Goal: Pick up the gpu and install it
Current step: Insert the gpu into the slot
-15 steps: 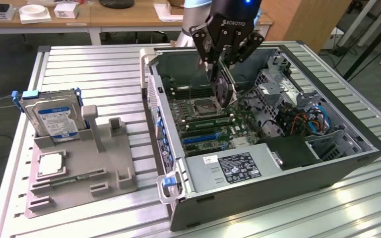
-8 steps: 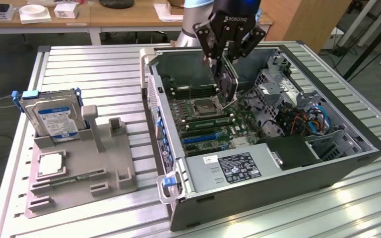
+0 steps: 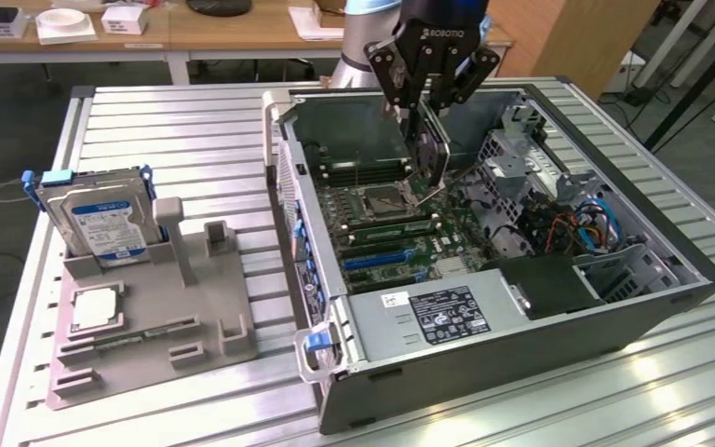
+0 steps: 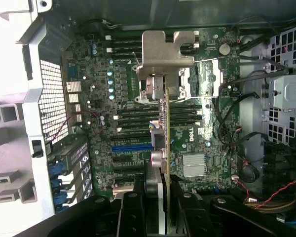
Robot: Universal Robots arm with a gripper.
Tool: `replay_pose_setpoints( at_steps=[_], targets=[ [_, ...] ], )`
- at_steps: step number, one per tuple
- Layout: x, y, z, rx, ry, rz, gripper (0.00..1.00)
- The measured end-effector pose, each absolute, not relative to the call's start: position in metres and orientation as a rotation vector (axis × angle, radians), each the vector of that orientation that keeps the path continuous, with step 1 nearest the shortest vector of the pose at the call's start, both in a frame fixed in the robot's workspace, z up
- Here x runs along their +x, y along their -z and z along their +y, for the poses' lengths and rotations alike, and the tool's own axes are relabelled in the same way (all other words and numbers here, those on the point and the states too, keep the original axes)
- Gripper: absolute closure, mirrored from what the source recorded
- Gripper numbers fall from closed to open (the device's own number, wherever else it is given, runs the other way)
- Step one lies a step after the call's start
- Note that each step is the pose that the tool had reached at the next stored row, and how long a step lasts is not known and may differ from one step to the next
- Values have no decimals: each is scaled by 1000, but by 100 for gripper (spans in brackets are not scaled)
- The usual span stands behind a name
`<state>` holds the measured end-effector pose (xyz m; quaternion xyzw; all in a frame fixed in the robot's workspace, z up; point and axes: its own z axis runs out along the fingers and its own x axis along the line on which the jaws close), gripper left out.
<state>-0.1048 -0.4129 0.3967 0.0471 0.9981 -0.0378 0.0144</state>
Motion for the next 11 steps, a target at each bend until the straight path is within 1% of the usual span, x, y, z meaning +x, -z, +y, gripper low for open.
replay_pose_setpoints(
  at_steps=[11],
  targets=[
    [-105, -397, -413, 147, 118, 3107, 71]
  ],
)
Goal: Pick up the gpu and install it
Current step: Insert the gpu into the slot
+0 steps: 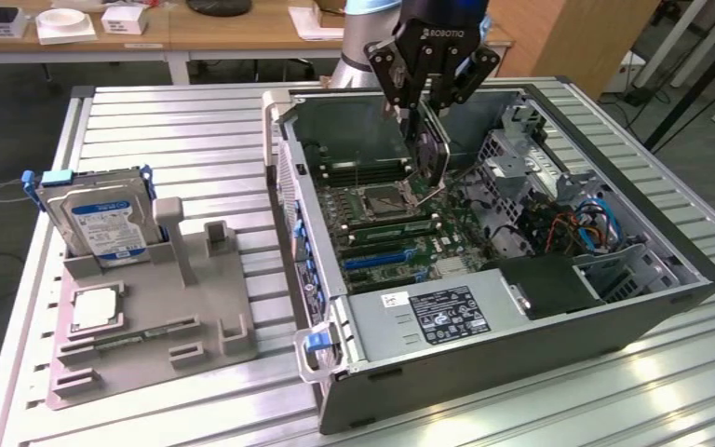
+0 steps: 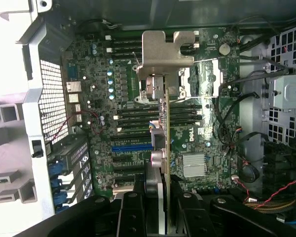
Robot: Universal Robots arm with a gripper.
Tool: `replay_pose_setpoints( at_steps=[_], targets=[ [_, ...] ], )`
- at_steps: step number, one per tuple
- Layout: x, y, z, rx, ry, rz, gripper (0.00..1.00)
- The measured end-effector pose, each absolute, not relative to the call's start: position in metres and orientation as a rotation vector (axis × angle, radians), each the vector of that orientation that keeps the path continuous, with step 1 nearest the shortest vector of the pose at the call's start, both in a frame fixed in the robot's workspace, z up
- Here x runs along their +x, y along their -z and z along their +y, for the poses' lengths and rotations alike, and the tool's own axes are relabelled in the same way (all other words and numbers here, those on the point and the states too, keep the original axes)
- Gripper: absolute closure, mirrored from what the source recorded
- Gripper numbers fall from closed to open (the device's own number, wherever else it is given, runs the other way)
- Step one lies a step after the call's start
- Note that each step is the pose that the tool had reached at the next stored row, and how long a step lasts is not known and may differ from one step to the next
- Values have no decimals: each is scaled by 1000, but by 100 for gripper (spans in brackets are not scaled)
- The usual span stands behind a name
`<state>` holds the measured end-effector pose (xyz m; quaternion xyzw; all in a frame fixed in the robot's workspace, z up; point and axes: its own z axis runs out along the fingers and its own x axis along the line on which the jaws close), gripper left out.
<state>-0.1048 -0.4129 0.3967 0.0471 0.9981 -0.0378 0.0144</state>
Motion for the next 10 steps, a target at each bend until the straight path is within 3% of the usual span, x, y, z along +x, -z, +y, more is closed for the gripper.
replay_pose_setpoints(
  at_steps=[10],
  targets=[
    [-105, -393, -413, -88, 114, 3104, 71]
  ],
)
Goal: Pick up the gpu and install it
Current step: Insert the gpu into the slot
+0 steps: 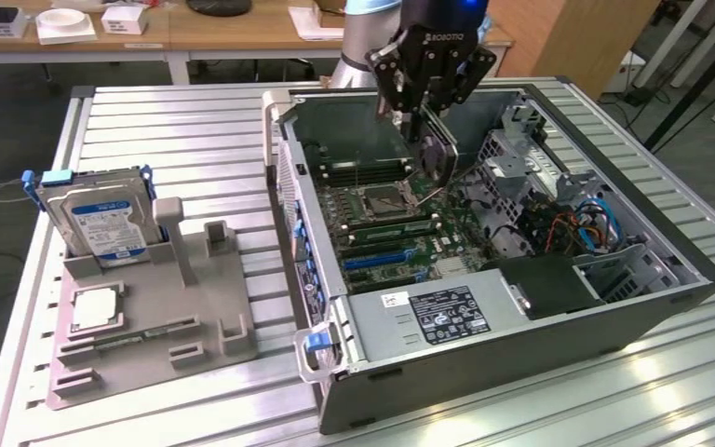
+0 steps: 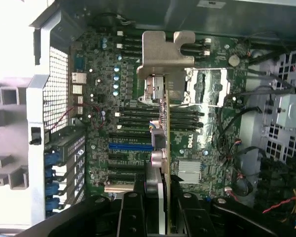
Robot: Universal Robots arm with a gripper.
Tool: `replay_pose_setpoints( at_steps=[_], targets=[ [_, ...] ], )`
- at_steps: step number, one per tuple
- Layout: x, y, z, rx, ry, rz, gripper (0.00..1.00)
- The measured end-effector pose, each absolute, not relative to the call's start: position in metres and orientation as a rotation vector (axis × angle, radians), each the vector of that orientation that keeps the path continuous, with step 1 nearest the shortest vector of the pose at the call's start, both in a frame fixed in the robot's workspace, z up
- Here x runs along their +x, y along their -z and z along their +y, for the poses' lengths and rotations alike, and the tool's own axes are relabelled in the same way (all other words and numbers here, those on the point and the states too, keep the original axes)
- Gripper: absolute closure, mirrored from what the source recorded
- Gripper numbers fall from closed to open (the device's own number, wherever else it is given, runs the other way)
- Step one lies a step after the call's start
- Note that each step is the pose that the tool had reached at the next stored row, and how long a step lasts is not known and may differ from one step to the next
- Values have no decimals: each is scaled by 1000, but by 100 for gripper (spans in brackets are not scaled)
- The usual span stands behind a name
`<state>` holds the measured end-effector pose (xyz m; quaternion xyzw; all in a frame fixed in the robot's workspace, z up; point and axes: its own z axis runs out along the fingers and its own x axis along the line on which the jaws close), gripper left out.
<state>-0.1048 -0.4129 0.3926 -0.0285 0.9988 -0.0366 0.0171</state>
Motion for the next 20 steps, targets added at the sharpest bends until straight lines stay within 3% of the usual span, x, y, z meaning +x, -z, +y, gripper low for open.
replay_pose_setpoints(
  at_steps=[20],
  targets=[
    [-105, -387, -414, -400, 108, 3072, 71]
  ],
)
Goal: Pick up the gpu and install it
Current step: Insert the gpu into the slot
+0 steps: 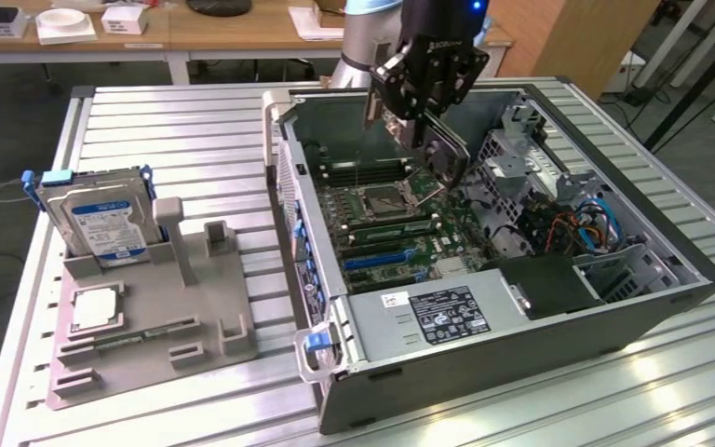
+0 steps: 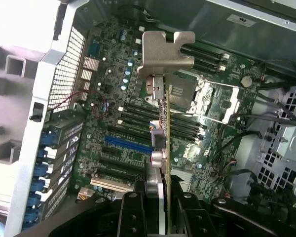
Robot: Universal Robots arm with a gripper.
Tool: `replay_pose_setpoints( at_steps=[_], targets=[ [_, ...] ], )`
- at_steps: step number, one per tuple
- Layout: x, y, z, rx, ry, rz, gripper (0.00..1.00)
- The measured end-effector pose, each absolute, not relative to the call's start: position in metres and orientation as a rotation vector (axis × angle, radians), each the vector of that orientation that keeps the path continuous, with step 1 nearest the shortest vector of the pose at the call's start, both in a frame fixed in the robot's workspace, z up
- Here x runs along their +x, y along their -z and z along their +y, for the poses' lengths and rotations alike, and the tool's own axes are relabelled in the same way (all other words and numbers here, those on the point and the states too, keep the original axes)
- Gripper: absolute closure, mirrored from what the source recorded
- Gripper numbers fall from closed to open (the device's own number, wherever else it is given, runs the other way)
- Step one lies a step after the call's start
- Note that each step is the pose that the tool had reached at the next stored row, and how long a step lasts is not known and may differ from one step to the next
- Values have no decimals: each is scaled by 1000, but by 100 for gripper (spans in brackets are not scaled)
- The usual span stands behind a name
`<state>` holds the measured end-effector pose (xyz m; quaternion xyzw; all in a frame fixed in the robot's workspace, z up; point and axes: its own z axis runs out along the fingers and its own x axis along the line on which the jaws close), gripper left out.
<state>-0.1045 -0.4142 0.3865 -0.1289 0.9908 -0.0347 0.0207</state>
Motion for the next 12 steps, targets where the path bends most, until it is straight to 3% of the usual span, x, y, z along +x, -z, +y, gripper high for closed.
replay_pose_setpoints(
  at_steps=[12],
  targets=[
    [-104, -383, -414, -702, 100, 3011, 71]
  ],
)
